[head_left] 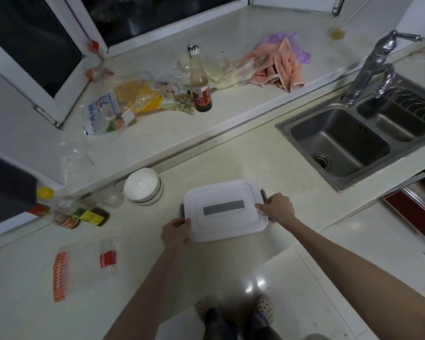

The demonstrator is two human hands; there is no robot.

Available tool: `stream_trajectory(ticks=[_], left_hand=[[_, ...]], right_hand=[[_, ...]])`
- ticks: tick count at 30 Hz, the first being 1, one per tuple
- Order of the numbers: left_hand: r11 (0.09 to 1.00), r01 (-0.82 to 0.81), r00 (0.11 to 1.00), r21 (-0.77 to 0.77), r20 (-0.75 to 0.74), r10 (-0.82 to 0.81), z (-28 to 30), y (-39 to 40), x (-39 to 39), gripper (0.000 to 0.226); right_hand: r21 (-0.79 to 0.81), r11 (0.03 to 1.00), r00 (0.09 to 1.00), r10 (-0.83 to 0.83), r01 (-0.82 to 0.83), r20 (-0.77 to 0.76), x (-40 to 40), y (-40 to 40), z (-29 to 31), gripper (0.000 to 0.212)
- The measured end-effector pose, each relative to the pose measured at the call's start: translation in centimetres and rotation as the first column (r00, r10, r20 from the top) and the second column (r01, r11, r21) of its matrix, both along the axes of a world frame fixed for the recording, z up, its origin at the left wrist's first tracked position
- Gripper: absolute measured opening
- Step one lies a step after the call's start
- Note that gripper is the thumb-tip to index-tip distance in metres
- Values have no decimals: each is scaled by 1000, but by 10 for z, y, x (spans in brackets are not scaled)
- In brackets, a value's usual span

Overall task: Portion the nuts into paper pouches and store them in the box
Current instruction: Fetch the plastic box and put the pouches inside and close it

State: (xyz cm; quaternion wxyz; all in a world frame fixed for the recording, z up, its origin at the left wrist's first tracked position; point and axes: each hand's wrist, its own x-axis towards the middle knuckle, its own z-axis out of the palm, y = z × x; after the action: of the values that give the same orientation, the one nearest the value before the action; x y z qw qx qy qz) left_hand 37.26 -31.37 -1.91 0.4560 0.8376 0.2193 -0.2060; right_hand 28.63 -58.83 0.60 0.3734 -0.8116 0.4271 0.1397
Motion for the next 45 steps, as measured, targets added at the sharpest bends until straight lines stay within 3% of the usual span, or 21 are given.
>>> stream_trajectory(ticks=[4,7,9,12,17,21,25,31,37,45], left_hand=[[996,-42,998,-77,-58,37,-5,0,10,40],[989,-20,991,-149,-132,1,-1,-2,14,54],[989,60,990,-139,-117,-76,-2,-1,14,43],[985,145,986,-91,-72,-151,0,3,16,13],[965,261,965,41,4,-261,-1,0,14,14],[955,252,961,154,78,-266,0,-6,4,18],[943,272,956,193,60,-288,6,-9,4,24],[870,335,918,361,81,-387,15,-15,-4,29],[857,349,917,379,51,-396,14,-14,-1,38],[844,384,902,373,41,-429,11,-8,-16,39]], right_hand=[[-25,999,998,42,-43,-42,7,-5,7,36],[128,991,999,-33,38,-38,10,-7,0,46],[226,970,995,-77,89,-62,10,-5,0,36],[159,987,999,-26,29,-21,15,0,0,14],[75,997,1000,28,-29,11,16,9,-1,7],[34,999,999,33,-33,3,15,15,-1,7],[14,1000,1000,19,-19,15,12,17,-2,9],[-267,941,978,207,-207,-26,8,34,2,12],[-132,979,987,161,-158,14,4,31,-1,12],[-72,986,988,152,-150,32,-6,36,1,29]])
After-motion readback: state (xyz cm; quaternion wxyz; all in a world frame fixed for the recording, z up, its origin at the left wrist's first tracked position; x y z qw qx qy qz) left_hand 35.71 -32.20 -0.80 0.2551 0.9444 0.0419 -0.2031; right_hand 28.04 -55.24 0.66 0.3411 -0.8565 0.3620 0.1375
